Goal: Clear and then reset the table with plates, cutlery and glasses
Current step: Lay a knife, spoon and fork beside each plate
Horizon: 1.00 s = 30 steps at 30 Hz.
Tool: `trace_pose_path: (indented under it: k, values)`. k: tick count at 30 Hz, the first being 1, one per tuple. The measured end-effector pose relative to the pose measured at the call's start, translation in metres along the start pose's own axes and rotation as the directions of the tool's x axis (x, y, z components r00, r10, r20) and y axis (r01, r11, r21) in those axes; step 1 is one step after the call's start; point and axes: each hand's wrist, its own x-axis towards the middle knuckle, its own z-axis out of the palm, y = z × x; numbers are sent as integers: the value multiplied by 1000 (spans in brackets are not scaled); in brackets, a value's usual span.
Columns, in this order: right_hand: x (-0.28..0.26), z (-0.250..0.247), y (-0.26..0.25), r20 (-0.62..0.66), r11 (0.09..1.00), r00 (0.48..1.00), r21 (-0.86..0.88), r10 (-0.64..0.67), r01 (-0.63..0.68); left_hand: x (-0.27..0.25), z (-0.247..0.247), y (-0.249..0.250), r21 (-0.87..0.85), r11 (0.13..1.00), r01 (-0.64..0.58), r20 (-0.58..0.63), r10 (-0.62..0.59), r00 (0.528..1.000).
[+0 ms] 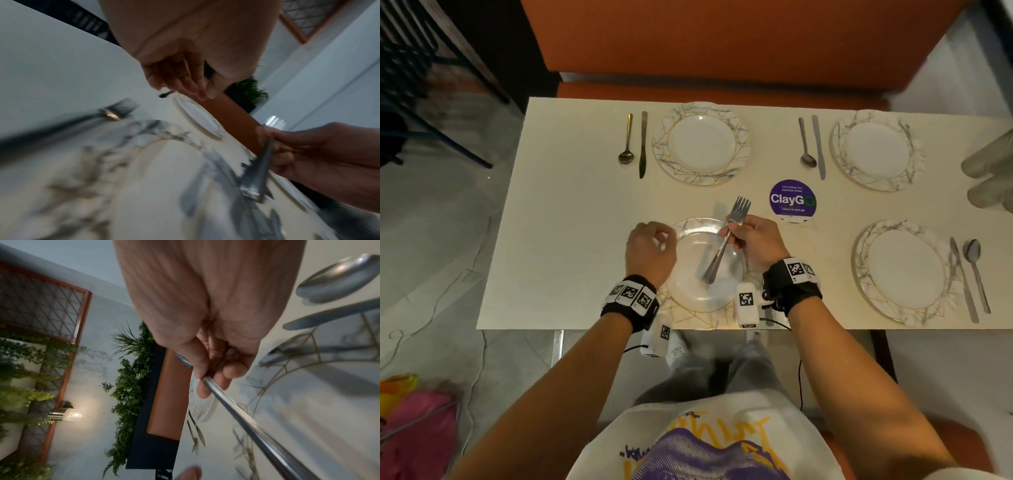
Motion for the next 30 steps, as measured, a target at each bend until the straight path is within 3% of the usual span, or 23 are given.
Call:
trace_pose_path:
  k: [2, 5, 10, 18, 23, 30]
  values:
    - [0, -14, -2, 9, 999, 1000, 53, 1, -2, -1, 20, 34, -76, 996, -39, 116, 47, 992]
    - [0, -39, -7, 8, 990, 1000, 143, 17, -18, -7, 53, 78, -199, 979, 39, 278, 18, 960]
    - [-2, -105, -20, -60, 981, 998, 192, 17, -6, -9, 107, 132, -262, 962, 79, 394, 32, 919]
    - [8, -214, -29, -154, 992, 988, 126, 14, 5, -19, 186, 206, -212, 976, 46, 454, 57, 889]
    - [18, -268, -36, -125, 997, 992, 82, 25, -15, -23, 223, 237, -280, 931, 235, 538, -50, 841]
    - [30, -309, -40, -85, 999, 996, 27, 41, -39, -31, 258, 244, -334, 861, 383, 563, -144, 814]
